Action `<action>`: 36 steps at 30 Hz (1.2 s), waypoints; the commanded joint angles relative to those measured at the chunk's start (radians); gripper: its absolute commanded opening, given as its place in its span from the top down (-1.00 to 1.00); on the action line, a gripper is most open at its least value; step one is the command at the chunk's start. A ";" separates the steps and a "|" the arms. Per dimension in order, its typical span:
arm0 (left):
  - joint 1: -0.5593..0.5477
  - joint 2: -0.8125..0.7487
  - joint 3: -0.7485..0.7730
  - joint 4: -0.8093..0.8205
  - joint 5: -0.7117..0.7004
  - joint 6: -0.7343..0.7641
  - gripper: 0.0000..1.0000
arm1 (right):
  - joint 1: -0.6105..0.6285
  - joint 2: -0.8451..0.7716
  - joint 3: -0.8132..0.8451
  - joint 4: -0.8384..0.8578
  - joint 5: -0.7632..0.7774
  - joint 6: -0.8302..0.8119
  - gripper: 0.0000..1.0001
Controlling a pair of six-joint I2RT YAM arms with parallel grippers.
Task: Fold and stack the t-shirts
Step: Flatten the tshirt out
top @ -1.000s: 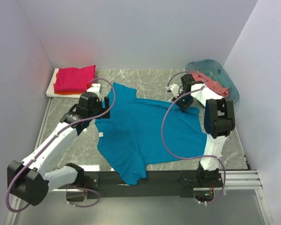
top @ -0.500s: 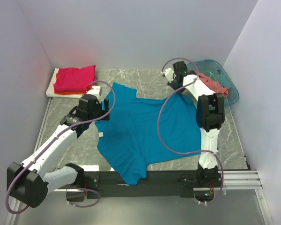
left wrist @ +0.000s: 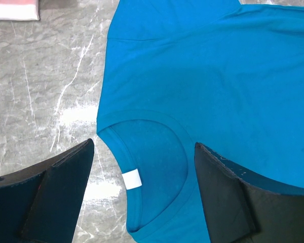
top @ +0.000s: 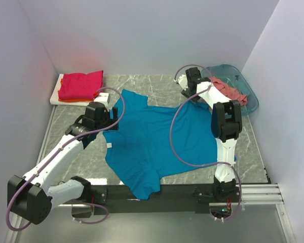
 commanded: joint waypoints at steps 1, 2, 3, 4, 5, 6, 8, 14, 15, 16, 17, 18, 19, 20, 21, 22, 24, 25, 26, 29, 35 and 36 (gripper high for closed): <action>-0.002 -0.015 -0.007 0.033 0.004 0.012 -0.71 | -0.033 -0.061 -0.030 -0.148 -0.068 -0.070 -0.10; -0.002 -0.015 -0.007 0.031 0.004 0.011 -0.71 | -0.039 -0.060 -0.030 -0.159 -0.080 -0.076 -0.09; -0.002 -0.015 -0.008 0.033 0.004 0.011 -0.71 | -0.042 -0.058 -0.029 -0.169 -0.086 -0.080 -0.08; -0.001 -0.015 -0.007 0.033 0.006 0.012 -0.70 | -0.042 -0.055 -0.026 -0.184 -0.086 -0.081 -0.08; -0.001 -0.013 -0.007 0.033 0.008 0.012 -0.70 | -0.045 -0.043 -0.024 -0.184 -0.082 -0.081 -0.07; -0.002 -0.013 -0.007 0.033 0.008 0.012 -0.70 | -0.045 -0.034 -0.013 -0.183 -0.070 -0.080 -0.06; -0.001 -0.009 -0.005 0.030 0.008 0.012 -0.70 | -0.053 0.007 0.008 -0.186 -0.056 -0.073 -0.01; -0.002 -0.007 -0.007 0.030 0.000 0.012 -0.70 | -0.059 0.057 0.079 -0.149 -0.026 -0.043 1.00; -0.001 -0.007 -0.007 0.030 0.001 0.014 -0.70 | -0.057 0.023 0.047 -0.124 -0.026 -0.041 1.00; -0.001 -0.006 -0.007 0.030 0.001 0.015 -0.70 | -0.056 0.006 0.030 -0.100 -0.026 -0.041 1.00; -0.002 -0.006 -0.005 0.030 0.003 0.015 -0.70 | -0.056 -0.012 0.015 -0.063 -0.039 -0.041 1.00; -0.002 -0.004 -0.007 0.028 0.003 0.015 -0.70 | -0.056 -0.041 0.005 -0.057 -0.055 -0.043 1.00; -0.001 -0.003 -0.007 0.028 0.003 0.015 -0.70 | -0.053 -0.055 -0.018 -0.063 -0.074 -0.043 1.00; -0.001 -0.003 -0.007 0.028 0.004 0.015 -0.70 | -0.051 -0.069 -0.027 -0.075 -0.100 -0.046 1.00; -0.002 -0.003 -0.005 0.028 0.004 0.015 -0.70 | -0.050 -0.096 -0.038 -0.093 -0.171 -0.063 1.00; -0.001 -0.003 -0.007 0.028 0.004 0.015 -0.70 | -0.048 -0.110 -0.070 -0.138 -0.209 -0.078 1.00; -0.002 -0.001 -0.005 0.028 0.006 0.015 -0.70 | -0.033 -0.156 -0.152 -0.184 -0.305 -0.147 1.00; -0.001 -0.001 -0.005 0.028 0.006 0.015 -0.70 | -0.025 -0.172 -0.185 -0.202 -0.318 -0.164 1.00; -0.002 -0.001 -0.005 0.028 0.006 0.015 -0.70 | -0.013 -0.187 -0.214 -0.219 -0.329 -0.203 1.00; -0.001 0.001 -0.005 0.028 0.009 0.015 -0.70 | -0.008 -0.192 -0.269 -0.261 -0.339 -0.222 0.89; -0.002 0.005 -0.005 0.027 0.008 0.014 -0.70 | -0.076 -0.198 -0.187 -0.149 -0.289 -0.098 0.28; -0.002 0.005 -0.005 0.027 0.008 0.014 -0.70 | -0.079 -0.187 -0.153 -0.143 -0.271 -0.093 0.25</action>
